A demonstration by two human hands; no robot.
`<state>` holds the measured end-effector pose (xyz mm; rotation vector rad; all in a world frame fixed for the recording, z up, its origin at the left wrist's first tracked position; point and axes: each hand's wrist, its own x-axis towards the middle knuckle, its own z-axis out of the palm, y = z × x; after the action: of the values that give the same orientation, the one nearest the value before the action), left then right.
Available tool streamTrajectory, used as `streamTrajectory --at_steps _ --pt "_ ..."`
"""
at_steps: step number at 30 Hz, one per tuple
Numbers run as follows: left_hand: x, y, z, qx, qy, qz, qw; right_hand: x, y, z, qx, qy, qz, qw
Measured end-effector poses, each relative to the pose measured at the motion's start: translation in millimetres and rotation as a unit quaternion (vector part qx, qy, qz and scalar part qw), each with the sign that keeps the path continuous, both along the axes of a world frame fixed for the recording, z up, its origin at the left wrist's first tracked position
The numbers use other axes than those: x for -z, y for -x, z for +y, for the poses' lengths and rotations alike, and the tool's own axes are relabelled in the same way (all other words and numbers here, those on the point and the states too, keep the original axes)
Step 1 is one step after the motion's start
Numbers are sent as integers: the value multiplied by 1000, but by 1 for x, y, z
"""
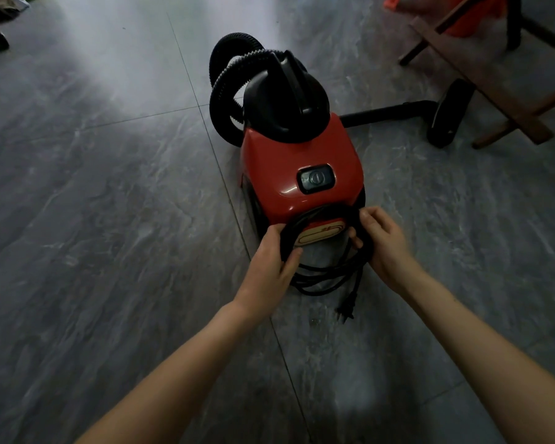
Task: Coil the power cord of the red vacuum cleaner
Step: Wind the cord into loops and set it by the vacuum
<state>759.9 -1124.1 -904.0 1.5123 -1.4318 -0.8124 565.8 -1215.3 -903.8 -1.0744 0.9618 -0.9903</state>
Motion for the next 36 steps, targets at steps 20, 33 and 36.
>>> streamTrajectory --at_steps 20,33,36 --pt "5 9 0 -155 -28 156 975 11 -9 -6 84 -13 82 993" --pt "5 6 -2 -146 -27 153 977 3 2 3 -21 144 196 970" --pt "8 7 -2 -151 -28 141 978 0 1 3 -12 164 218 962"
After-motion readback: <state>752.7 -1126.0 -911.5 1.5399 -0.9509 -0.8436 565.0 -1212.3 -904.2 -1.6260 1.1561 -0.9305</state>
